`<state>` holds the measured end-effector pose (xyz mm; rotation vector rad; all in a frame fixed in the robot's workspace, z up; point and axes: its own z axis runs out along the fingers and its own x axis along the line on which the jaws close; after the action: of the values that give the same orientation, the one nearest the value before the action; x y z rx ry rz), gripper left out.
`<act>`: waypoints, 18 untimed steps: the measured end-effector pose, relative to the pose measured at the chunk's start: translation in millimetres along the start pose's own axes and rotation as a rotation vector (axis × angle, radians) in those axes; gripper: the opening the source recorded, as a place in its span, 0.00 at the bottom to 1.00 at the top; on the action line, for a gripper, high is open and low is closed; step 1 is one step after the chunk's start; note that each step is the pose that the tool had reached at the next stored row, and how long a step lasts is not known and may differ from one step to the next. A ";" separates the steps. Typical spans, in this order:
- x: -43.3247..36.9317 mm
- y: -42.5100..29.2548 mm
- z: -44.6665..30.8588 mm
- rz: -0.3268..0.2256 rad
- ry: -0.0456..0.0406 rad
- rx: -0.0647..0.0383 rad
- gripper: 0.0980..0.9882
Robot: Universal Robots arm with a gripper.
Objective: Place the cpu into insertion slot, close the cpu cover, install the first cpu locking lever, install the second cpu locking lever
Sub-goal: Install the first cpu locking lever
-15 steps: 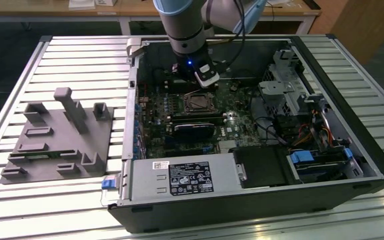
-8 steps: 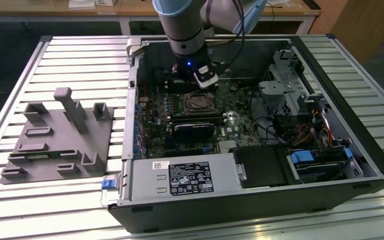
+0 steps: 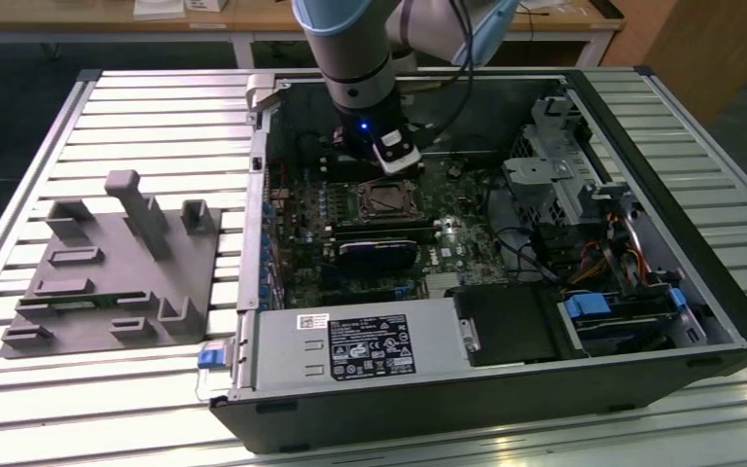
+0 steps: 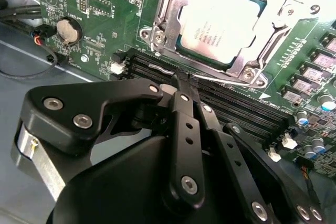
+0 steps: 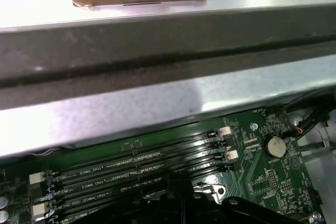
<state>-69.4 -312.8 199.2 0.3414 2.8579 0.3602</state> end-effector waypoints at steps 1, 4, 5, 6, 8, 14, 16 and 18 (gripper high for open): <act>0.3 -0.2 0.6 0.002 -0.0006 0.001 0.01; 0.8 -0.7 2.6 0.006 -0.0018 0.001 0.01; 1.0 -0.9 3.3 0.007 -0.0021 0.002 0.01; 1.2 -1.1 4.1 0.008 -0.0023 0.002 0.01; 1.5 -1.5 5.7 0.009 -0.0025 0.002 0.01; 2.2 -2.4 8.7 0.010 -0.0033 0.004 0.01; 2.3 -2.5 9.2 0.011 -0.0037 0.005 0.01; 2.4 -2.6 9.9 0.012 -0.0041 0.005 0.01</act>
<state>-69.6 -312.5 188.7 0.3595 2.8544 0.3542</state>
